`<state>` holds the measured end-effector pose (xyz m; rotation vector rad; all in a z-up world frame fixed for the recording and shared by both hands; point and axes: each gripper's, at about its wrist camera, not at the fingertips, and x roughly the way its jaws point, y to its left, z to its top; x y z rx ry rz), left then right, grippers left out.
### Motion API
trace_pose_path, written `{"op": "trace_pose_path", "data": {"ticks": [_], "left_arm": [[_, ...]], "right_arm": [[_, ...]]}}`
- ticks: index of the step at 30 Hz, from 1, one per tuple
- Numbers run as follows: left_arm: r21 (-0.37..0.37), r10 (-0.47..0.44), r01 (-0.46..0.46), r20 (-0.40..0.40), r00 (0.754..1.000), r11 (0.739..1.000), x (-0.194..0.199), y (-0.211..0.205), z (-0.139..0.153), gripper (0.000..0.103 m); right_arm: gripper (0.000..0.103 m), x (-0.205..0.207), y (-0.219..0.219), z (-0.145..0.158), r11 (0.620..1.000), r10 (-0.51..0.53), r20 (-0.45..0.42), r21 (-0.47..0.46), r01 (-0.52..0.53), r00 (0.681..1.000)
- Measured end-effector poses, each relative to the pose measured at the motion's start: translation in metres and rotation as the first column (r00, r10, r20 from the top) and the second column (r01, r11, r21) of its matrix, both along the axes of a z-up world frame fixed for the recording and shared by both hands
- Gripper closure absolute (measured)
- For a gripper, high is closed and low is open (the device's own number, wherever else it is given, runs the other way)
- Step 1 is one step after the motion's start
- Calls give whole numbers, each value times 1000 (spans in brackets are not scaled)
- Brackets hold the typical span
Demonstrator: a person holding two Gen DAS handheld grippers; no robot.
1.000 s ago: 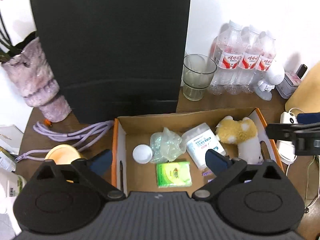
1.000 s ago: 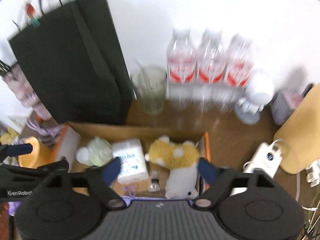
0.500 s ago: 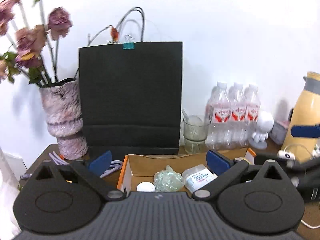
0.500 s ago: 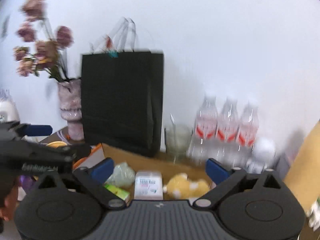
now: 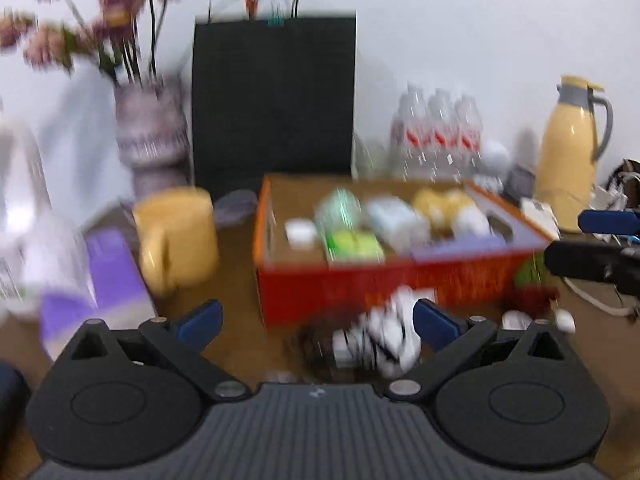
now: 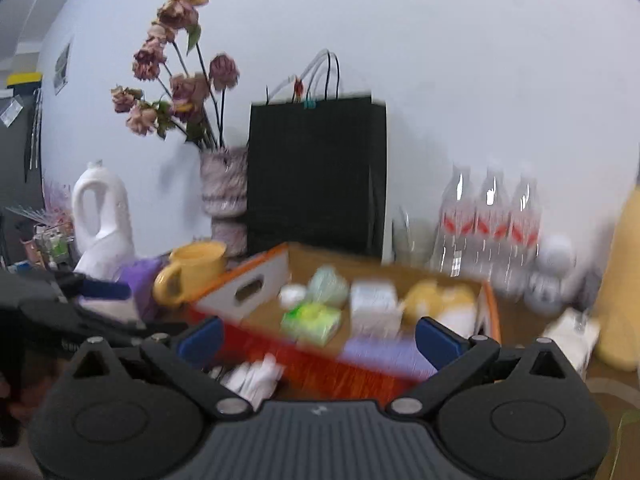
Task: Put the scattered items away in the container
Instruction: 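Withdraw both grippers from the box toward the black cable and white tissue, then grasp the black earphone cable with the left gripper while the right grasps the crumpled white tissue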
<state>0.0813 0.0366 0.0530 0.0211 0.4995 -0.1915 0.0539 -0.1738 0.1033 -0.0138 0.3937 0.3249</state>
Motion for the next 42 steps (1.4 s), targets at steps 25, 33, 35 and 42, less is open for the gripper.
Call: {"op": "trace_pose_path", "data": {"ticks": [25,33,35,42], "left_arm": [[-338,92,-46,122,988,940,-46,70,55,98],[-306,68,-18,153,986,952,-67,63,65,98],[-315,41,10,154,987,949,-71,58,70,98],[-322,-85,137,169,982,937,-126,9,71,98]], "right_arm": [[13,77,77,-67,1000,-3,-286,8,5,958],[77,80,82,-75,998,-64,-288,-3,66,956],[77,66,69,-65,996,-70,-265,36,83,962],[77,-46,15,-7,987,-131,-95,77,139,987]]}}
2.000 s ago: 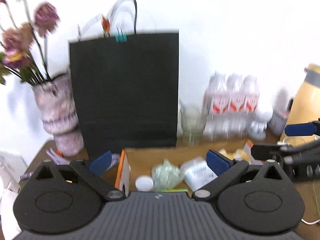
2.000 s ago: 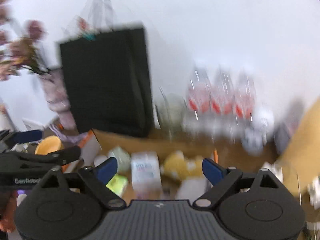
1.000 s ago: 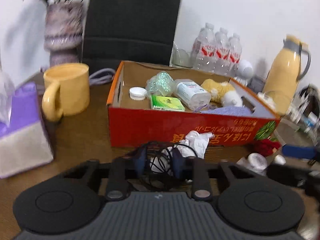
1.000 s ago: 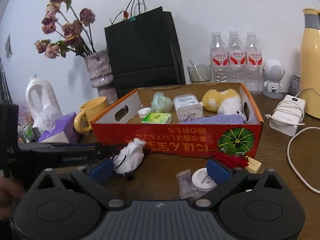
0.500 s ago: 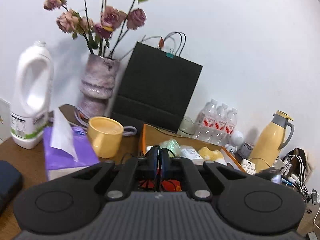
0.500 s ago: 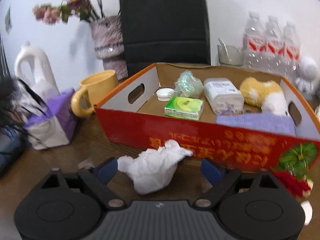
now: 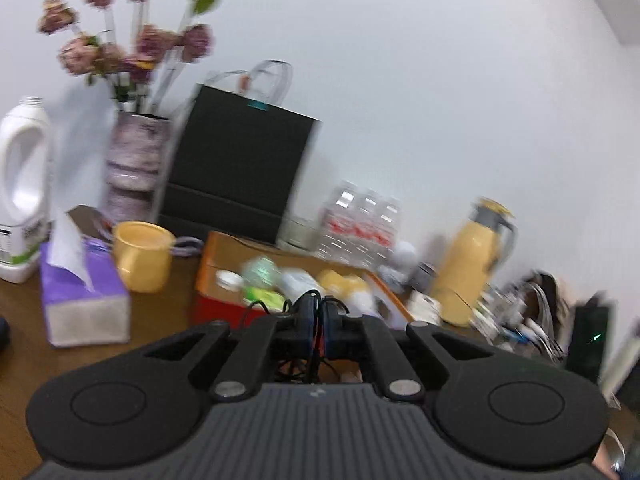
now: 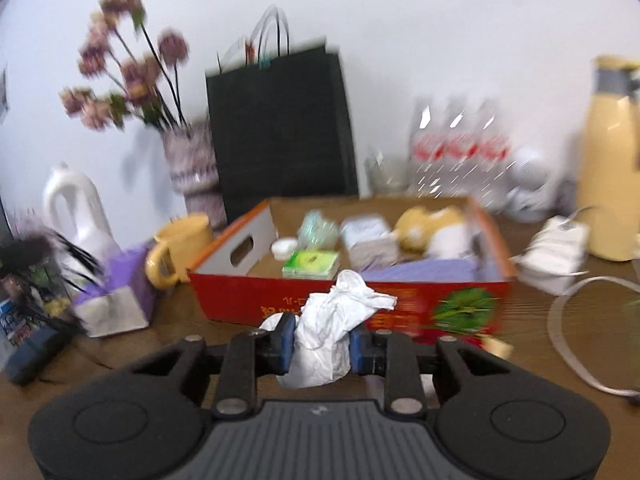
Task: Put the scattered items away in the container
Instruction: 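Grasp the black earphone cable with the left gripper while the right grasps the crumpled white tissue, then carry the cable and white tissue into the box and open both grippers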
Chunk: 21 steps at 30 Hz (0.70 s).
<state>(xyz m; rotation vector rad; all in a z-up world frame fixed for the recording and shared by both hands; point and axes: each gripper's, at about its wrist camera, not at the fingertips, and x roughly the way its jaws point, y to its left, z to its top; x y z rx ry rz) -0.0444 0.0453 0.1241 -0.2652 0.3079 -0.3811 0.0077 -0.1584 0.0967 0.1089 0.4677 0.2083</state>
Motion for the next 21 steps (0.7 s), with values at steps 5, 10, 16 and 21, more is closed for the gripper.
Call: {"op": "trace_pose_path", "data": {"ticks": [5,10,16,21], "left_arm": [[9,-101,101,30,994,995,-23,-28,5,98],[37,-98,95,89,991,995,-8,-35,34,98],[92,-32,14,195,980,996,60,-29,107,98],[106,10,-28,169,986,994,139,-28,166,98]], "right_arm": [[77,-59,-14,16,1000,4,26,10,-4,1000],[77,-59,-11,37,999,20,106,-28,-17,994],[77,-7,-20,99,999,32,233,-32,-25,972],[77,57,-25,173,998,49,275,-38,-40,960]]}}
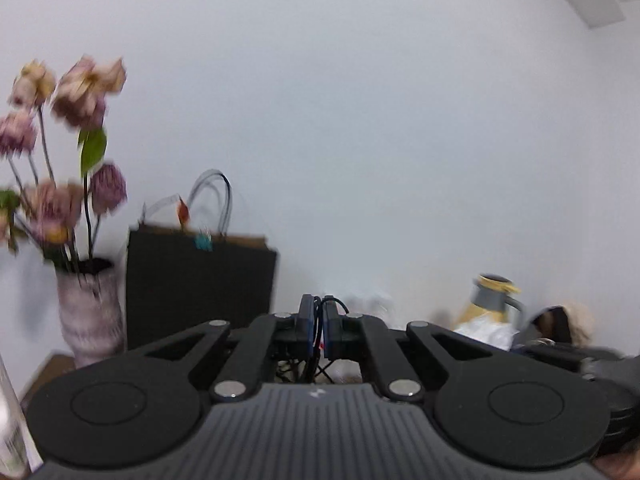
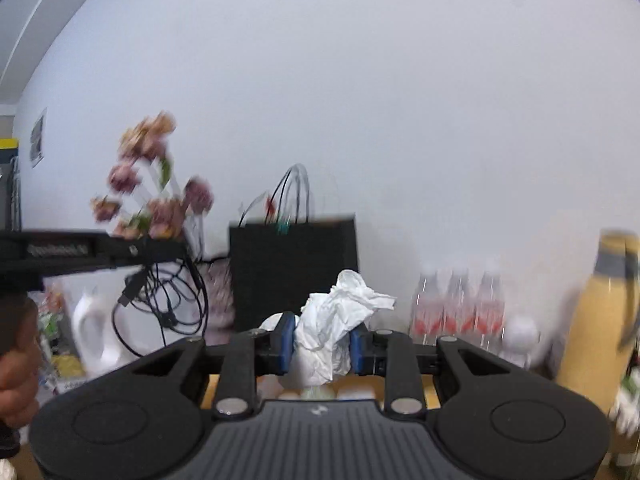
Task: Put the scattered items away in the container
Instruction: 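Carry the cable and white tissue into the box and open both grippers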
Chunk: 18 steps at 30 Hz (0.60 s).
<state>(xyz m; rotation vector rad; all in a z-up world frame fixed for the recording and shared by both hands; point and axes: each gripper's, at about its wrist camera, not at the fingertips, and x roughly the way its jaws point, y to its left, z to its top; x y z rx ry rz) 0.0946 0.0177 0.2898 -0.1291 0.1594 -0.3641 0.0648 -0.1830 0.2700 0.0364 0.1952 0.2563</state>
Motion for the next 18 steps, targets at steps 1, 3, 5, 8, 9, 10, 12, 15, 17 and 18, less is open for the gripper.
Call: {"op": "trace_pose_path", "data": {"ticks": [1,3,5,8,9,10,12,15,17,18], "left_arm": [[5,-9,9,-9,1000,1000,12,0,7,98],[10,-3,3,-32,999,1000,37,-2,12,98],[54,25,-20,-77,997,998,60,-7,10,98],[114,59,-37,-196,979,993,104,-12,-11,98],[134,77,-44,-249,965,990,119,-13,-21,98],[158,88,-41,-300,950,987,134,-14,-33,98],[204,120,-42,-389,913,978,158,-16,-61,98],[264,149,-19,-481,864,964,180,-18,-100,98],[316,175,-7,-504,846,949,187,-23,-123,98],[347,193,-2,-515,835,938,193,-27,-135,98]], "right_arm": [[77,11,0,13,1000,2,3,-6,-2,1000],[77,32,-2,31,1000,5,-16,-8,-6,1000],[76,55,-3,38,1000,23,-72,-9,-24,997],[76,99,-5,31,998,54,-216,-10,-57,975],[76,115,-6,23,998,65,-276,-4,-68,959],[76,133,-6,12,997,78,-347,7,-81,935],[76,166,-6,-15,995,98,-478,25,-98,873],[76,201,-5,-60,995,89,-605,25,-93,791],[76,216,-4,-88,996,85,-661,33,-85,746],[76,222,-2,-102,996,89,-687,41,-85,721]]}}
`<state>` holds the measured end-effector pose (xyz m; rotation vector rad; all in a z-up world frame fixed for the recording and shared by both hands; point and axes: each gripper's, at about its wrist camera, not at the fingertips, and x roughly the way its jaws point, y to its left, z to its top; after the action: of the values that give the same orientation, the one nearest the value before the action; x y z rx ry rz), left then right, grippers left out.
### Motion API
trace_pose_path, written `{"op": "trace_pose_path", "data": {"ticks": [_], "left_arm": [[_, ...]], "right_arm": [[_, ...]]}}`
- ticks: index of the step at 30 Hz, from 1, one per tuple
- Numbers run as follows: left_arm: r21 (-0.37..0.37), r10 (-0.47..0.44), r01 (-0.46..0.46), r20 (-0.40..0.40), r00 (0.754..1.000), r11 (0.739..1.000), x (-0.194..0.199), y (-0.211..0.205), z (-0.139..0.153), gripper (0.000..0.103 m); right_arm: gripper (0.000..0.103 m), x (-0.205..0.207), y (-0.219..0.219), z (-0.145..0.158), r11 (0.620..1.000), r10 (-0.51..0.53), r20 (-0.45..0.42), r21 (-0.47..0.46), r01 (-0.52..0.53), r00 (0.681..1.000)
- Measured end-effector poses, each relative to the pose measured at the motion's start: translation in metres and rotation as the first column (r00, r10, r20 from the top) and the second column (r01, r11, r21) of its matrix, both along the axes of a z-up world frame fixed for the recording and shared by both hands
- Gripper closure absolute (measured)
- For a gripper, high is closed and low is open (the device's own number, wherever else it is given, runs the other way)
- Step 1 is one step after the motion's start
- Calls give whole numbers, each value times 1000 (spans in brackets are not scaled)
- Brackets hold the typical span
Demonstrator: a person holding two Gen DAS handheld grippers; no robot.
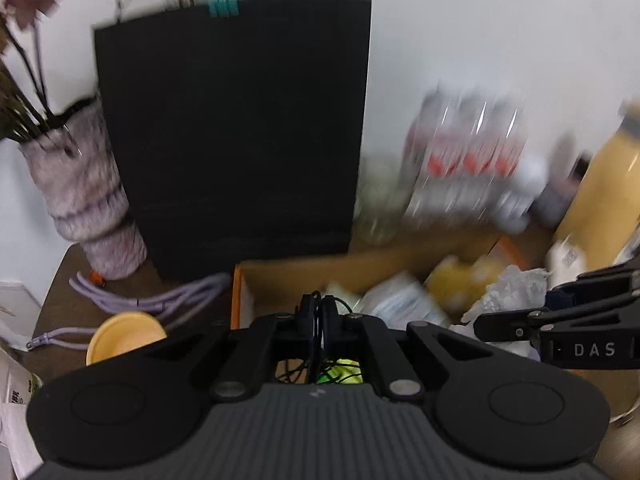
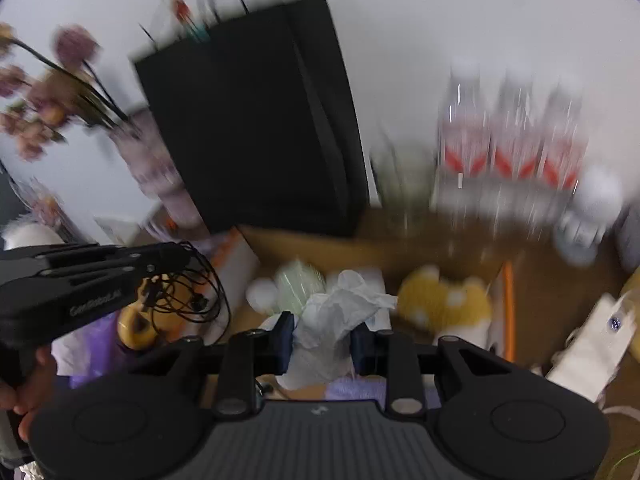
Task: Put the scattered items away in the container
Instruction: 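Carry the cable and white tissue into the box and open both grippers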
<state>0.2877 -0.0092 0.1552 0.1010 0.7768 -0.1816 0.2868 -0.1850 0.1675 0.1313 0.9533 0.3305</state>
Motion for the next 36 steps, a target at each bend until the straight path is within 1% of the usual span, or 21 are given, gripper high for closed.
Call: {"op": "trace_pose_path", "data": {"ticks": [2,4,7,9,10,12,13,14,15,16,17,18,19,20,23,25,27,28,30,33,36], "left_arm": [[39,7,-5,-50,999,999,10,-5,-23,98],[59,9,-3,-99,995,998,18,-8,-43,98],[99,3,12,-154,988,995,25,-12,-68,97],[110,8,12,-183,983,994,26,-10,-81,96],[109,19,2,-194,981,994,26,-9,-86,93],[103,26,-4,-215,976,995,28,-5,-91,84],[100,25,-3,-218,976,995,29,-4,-92,71],[104,24,-1,-219,975,995,29,-3,-91,62],[108,24,0,-222,975,994,28,-1,-89,62],[109,24,1,-227,974,994,27,1,-86,61],[111,27,-1,-233,972,994,26,3,-82,60],[108,32,-6,-238,971,994,24,7,-76,57],[102,39,-15,-241,970,995,24,10,-69,50],[97,49,-26,-245,968,995,24,11,-63,43],[82,88,-69,-261,961,994,21,19,-33,35],[96,100,-77,-264,959,992,17,21,-13,35],[108,94,-70,-237,967,992,7,27,13,32],[110,101,-78,-220,970,991,1,30,24,29],[104,134,-116,-196,971,988,-7,38,42,26],[67,164,-153,-206,965,986,-17,43,51,25],[60,154,-143,-245,957,988,-26,35,47,25]], "right_arm": [[76,9,7,-23,1000,8,-60,-5,-8,998],[76,16,16,-45,999,21,-112,-34,-25,994],[76,22,25,-70,996,26,-161,-84,-40,987],[73,26,31,-83,996,30,-186,-71,-44,982],[73,27,32,-89,998,31,-200,-55,-43,979],[72,31,35,-98,998,43,-213,-28,-50,976],[72,31,37,-101,998,46,-217,-23,-53,975],[71,32,38,-103,998,45,-222,-23,-51,974],[70,31,40,-102,998,46,-222,-22,-52,974],[66,30,39,-100,999,45,-220,-18,-50,974],[55,29,37,-95,999,36,-215,-15,-40,976],[48,28,35,-89,999,26,-205,-17,-30,978],[34,26,32,-81,999,16,-187,-25,-21,982],[27,23,27,-72,999,4,-168,-40,-10,986],[26,18,9,-40,996,-48,-129,-80,37,990],[25,11,-6,-15,990,-95,-109,-116,83,990],[22,2,-19,7,981,-131,-84,-155,117,988],[20,-4,-26,18,976,-147,-66,-172,134,987],[17,-13,-38,34,967,-179,-43,-191,168,983],[17,-27,-44,47,961,-211,-37,-188,201,977],[17,-42,-39,56,963,-202,-22,-187,195,979]]}}
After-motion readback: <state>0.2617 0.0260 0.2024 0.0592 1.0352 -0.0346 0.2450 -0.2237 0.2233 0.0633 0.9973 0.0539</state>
